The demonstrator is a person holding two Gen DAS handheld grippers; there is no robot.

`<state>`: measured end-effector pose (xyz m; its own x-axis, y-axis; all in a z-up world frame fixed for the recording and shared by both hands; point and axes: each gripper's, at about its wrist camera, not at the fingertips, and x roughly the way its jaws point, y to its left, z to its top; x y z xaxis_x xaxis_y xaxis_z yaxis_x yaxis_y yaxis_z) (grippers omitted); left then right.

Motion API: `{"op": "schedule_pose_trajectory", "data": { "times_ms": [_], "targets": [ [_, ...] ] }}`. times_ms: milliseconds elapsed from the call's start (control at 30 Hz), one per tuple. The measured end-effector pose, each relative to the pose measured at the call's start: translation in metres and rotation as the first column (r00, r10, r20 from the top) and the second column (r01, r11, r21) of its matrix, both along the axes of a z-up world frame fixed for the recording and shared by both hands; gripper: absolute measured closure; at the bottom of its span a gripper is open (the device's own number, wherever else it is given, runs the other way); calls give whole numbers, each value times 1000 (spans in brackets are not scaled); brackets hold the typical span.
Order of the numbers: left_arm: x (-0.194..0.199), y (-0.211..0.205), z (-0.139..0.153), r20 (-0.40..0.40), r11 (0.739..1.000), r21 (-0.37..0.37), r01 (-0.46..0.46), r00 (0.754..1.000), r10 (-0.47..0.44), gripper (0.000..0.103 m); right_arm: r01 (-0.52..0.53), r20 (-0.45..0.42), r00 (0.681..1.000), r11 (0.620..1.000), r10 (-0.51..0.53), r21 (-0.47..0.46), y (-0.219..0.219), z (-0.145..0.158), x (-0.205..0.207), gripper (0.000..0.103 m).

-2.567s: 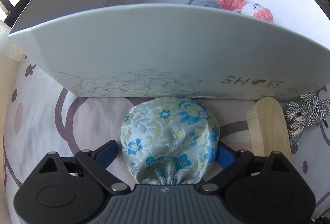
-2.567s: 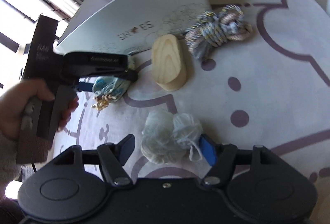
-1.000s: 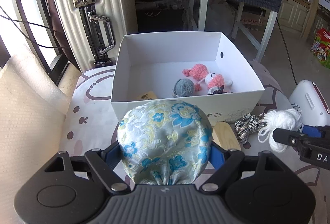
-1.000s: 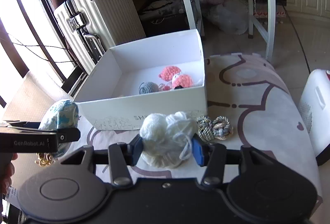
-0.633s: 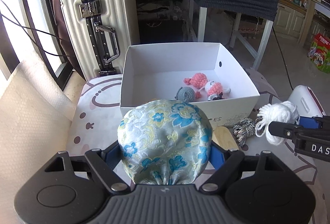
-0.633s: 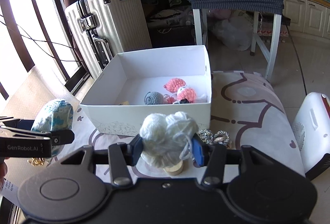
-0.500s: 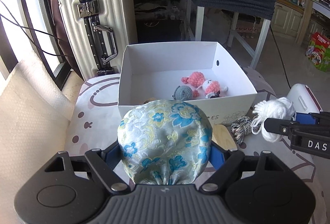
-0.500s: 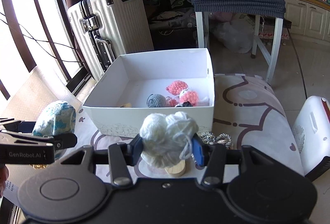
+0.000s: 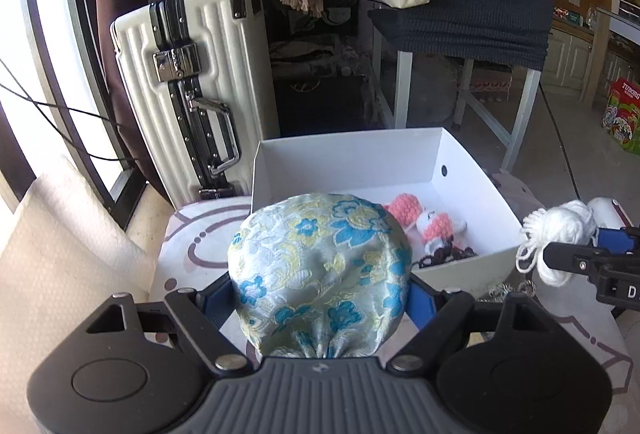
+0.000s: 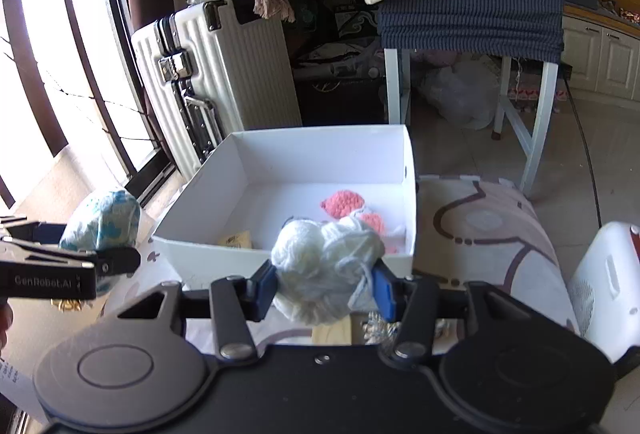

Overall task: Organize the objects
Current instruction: 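Lift and carry the pouch with the left tool while the right tool carries the yarn over the box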

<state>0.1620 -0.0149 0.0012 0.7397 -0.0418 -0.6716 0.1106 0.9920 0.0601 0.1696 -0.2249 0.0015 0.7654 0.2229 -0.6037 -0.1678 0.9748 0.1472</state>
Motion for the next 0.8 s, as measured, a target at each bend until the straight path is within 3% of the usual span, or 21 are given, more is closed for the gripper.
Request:
{"op": "schedule_pose_trajectory", "data": {
  "times_ms": [333,800],
  "targets": [
    [91,-6,11,71,999,-39,20,997,-18,19,30,7,1000,999,-30,42,1,17,72,52],
    [191,19,-69,-23,990,-139,12,1000,-15,19,60,-62,996,998,-59,14,24,1,169,52]
  ]
}}
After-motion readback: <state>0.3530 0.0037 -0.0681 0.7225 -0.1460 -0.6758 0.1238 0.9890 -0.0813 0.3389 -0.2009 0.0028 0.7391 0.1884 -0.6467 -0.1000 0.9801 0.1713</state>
